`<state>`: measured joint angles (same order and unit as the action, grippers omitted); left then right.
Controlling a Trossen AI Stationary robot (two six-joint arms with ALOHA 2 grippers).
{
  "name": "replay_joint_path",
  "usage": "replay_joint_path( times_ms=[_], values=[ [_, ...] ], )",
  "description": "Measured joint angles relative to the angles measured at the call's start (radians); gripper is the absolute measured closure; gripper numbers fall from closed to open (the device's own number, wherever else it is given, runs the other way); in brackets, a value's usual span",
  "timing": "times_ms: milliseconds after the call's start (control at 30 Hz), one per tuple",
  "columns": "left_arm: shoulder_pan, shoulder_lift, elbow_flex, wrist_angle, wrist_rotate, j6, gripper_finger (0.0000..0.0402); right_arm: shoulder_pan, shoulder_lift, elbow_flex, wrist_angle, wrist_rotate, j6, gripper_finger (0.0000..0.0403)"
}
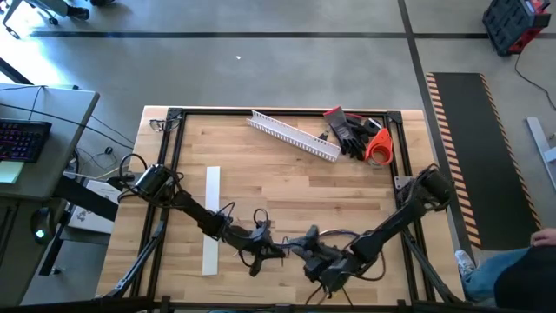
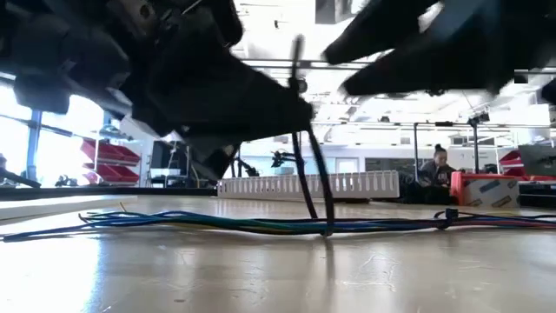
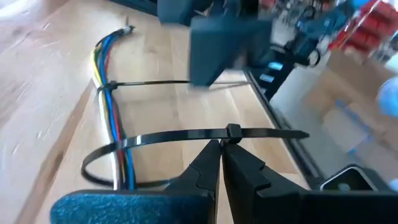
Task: Ziptie cables
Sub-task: Wrap the zip tie on the cable
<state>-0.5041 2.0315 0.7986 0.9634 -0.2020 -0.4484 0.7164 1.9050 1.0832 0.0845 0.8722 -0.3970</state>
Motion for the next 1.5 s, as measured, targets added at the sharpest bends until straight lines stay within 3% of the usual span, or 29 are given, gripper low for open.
replay_joint_path(
  times_ms=[200, 333, 567, 700, 867, 1500],
  values=[
    [0.028, 0.0, 0.106, -0.217, -0.021, 0.097, 0.0401, 0.055, -0.102, 0.0, -0.23, -0.081, 0.54, 0.0238],
    [0.048, 0.0, 0.135, -0.267, -0.081, 0.151, 0.0401, 0.057, -0.114, 0.0, -0.343, -0.214, 0.881, 0.0238],
    [0.076, 0.0, 0.135, -0.266, -0.105, 0.221, 0.0401, 0.019, -0.08, -0.001, -0.36, -0.316, 1.23, 0.0237],
    [0.081, 0.005, 0.135, -0.265, -0.108, 0.247, 0.0401, 0.004, -0.078, -0.001, -0.319, -0.326, 1.32, 0.0237],
    [0.092, 0.027, 0.134, -0.259, -0.128, 0.298, 0.0401, -0.012, -0.072, -0.001, -0.225, -0.287, 1.29, 0.0237],
    [0.103, 0.058, 0.134, -0.18, -0.158, 0.329, 0.0402, -0.089, -0.04, -0.001, -0.348, -0.251, 1.423, 0.0239]
  ],
)
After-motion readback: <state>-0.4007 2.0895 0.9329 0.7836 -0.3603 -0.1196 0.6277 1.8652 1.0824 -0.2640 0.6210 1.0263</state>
